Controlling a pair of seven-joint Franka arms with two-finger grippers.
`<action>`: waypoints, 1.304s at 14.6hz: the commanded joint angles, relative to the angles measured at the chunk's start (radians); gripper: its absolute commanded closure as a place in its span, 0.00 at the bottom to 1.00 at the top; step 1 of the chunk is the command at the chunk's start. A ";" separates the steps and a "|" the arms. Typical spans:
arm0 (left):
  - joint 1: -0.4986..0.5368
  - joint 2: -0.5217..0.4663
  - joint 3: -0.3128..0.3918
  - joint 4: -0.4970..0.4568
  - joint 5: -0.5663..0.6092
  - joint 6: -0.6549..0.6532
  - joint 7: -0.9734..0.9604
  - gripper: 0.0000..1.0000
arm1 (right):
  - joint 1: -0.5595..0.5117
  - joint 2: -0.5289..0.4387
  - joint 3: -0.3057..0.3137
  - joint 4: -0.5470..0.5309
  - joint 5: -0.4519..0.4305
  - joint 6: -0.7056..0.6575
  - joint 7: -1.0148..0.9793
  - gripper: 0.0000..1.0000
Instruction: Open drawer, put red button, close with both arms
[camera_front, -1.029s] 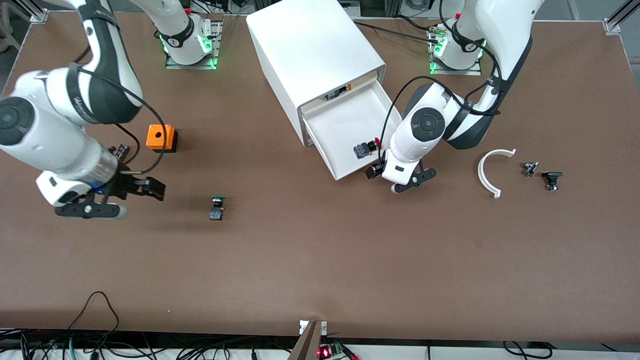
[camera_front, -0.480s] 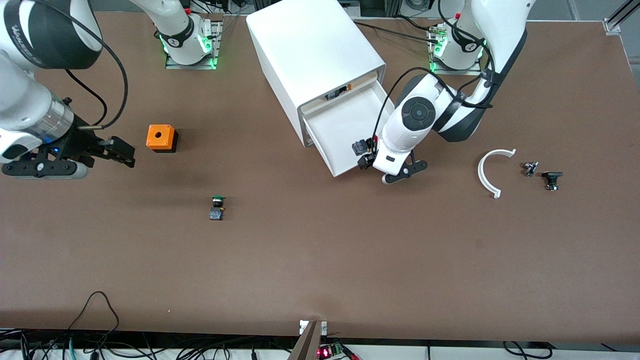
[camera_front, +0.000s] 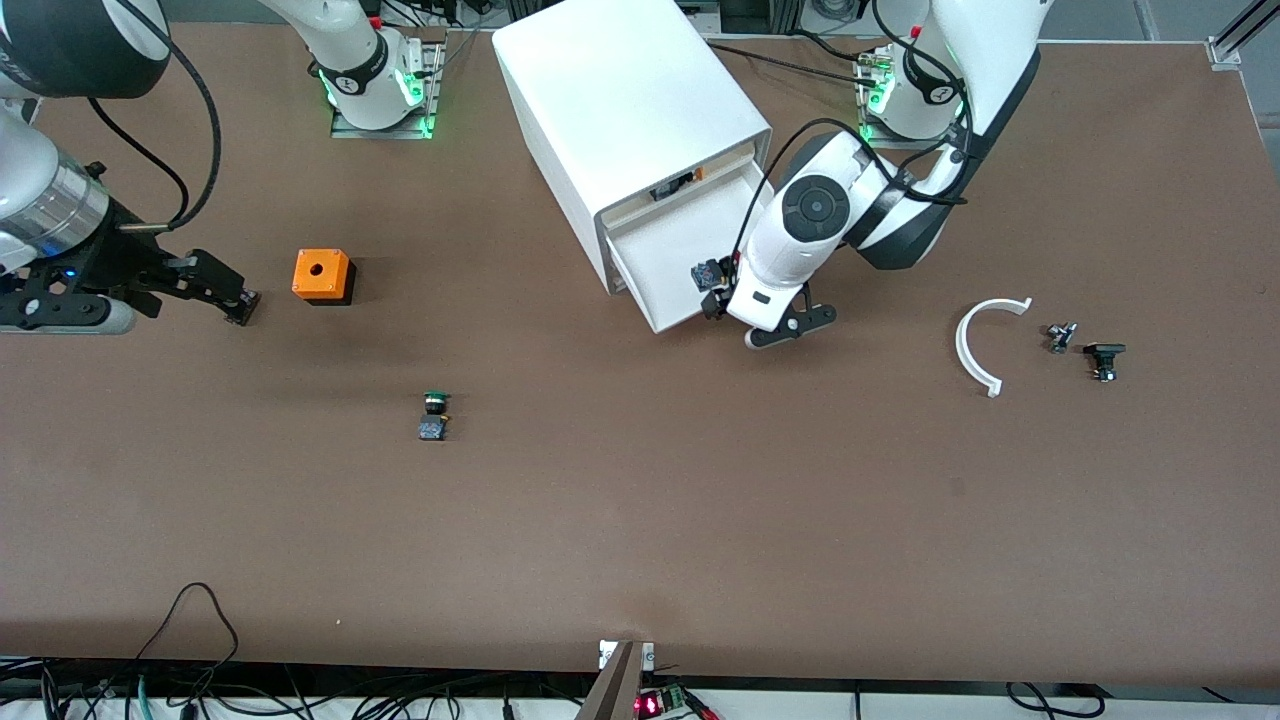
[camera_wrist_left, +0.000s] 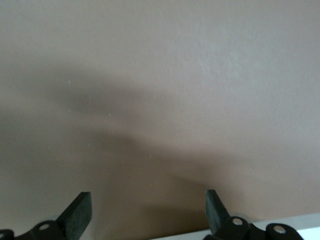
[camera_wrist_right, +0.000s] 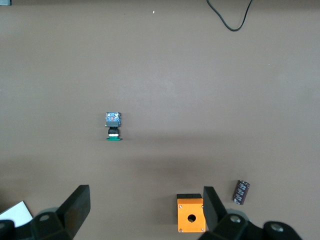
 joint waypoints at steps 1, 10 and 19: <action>0.016 -0.044 -0.043 -0.054 -0.020 -0.007 -0.022 0.00 | -0.011 0.073 0.003 0.123 -0.012 -0.099 0.011 0.00; 0.027 -0.041 -0.140 -0.057 -0.080 -0.023 -0.088 0.00 | -0.017 0.115 0.003 0.210 -0.016 -0.153 0.021 0.00; 0.024 -0.035 -0.186 -0.056 -0.140 -0.078 -0.088 0.00 | -0.020 0.003 -0.005 -0.008 -0.010 0.031 0.023 0.00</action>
